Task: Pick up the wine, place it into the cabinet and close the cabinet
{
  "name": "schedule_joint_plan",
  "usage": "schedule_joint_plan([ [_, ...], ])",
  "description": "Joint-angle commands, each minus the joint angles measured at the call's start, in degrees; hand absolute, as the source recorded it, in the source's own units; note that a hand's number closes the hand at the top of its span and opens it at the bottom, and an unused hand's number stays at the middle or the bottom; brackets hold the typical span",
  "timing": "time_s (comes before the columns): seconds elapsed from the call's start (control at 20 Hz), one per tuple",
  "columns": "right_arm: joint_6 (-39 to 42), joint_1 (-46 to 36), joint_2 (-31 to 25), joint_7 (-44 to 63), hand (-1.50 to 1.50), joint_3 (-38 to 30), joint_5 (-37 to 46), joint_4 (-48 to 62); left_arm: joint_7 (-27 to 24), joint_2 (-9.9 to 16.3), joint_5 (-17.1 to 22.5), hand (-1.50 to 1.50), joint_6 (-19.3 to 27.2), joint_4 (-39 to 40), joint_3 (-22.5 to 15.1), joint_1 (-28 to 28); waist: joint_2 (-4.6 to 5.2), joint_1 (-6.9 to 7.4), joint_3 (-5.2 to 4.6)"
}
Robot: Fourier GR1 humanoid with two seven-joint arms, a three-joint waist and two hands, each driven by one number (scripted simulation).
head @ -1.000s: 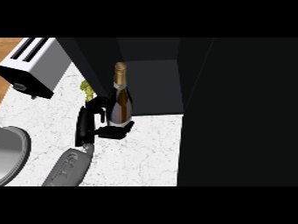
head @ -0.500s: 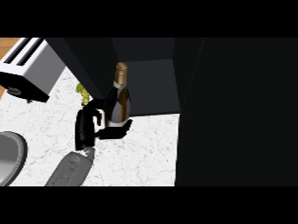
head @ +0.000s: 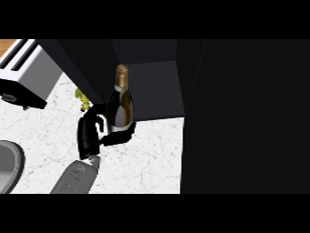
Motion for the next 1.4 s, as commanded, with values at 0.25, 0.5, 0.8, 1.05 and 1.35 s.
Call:
schedule_joint_plan([
  [0.25, 0.9, 1.4, -0.2, 1.1, -1.50, 0.6, -3.8, -3.2, 6.4, -4.4, 3.6, 1.50, -2.6, 8.0, 1.6, -13.7, 1.84, -3.00, -1.19],
  [0.5, 2.3, 1.3, -0.5, -0.2, -1.50, 1.0, -3.8, -0.6, 4.9, -0.9, -2.9, 1.50, -0.3, 9.8, -0.9, -14.8, 2.07, -3.75, -0.94],
  [0.8, 2.4, 0.6, 0.0, -0.3, -1.50, 1.9, -2.8, -0.7, 4.8, 0.7, -8.1, 1.50, 1.6, 10.3, -4.3, -14.8, 2.09, -4.47, -0.96],
  [1.05, 3.0, 0.3, -0.1, -0.9, -1.50, 1.3, -3.6, -0.1, 7.1, -0.3, -9.8, 1.50, 2.9, 9.6, -5.6, -14.9, 2.31, -5.47, -0.93],
  [1.35, 3.4, 0.6, 0.1, -1.3, -1.50, 1.4, -4.2, 0.1, 11.3, -1.7, -11.5, 1.50, 4.4, 9.4, -6.1, -14.9, 2.09, -5.51, -0.92],
])
